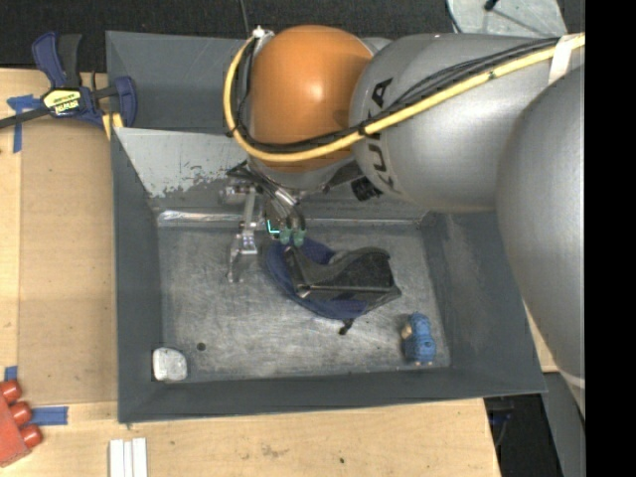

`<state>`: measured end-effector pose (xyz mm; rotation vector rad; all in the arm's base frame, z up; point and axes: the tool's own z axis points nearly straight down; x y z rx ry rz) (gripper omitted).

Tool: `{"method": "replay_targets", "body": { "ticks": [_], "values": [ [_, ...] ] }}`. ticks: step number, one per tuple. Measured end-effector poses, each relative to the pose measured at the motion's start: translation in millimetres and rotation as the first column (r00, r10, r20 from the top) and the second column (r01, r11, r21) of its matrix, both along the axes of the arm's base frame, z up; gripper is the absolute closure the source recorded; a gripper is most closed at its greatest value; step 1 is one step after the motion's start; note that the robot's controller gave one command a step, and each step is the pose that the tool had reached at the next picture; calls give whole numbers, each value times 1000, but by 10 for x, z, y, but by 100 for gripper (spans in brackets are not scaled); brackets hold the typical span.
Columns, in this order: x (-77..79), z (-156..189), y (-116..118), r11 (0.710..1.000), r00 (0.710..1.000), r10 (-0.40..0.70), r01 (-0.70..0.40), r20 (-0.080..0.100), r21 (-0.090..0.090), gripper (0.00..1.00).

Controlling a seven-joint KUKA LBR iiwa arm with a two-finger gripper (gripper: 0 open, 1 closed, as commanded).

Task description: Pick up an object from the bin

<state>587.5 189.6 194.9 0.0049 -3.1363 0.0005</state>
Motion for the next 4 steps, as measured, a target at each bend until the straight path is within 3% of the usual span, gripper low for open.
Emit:
{"method": "replay_targets", "body": {
  "ticks": [1,2,3,4],
  "values": [
    [217,-968,-724,998,998,63,-63,1,-3,0],
    [109,-1202,-1286,983,983,183,-184,19,7,0],
    [-5,-1199,-1902,985,985,174,-174,21,5,0],
    [-104,-1085,-1745,974,974,226,-226,10,0,0]
  ]
}}
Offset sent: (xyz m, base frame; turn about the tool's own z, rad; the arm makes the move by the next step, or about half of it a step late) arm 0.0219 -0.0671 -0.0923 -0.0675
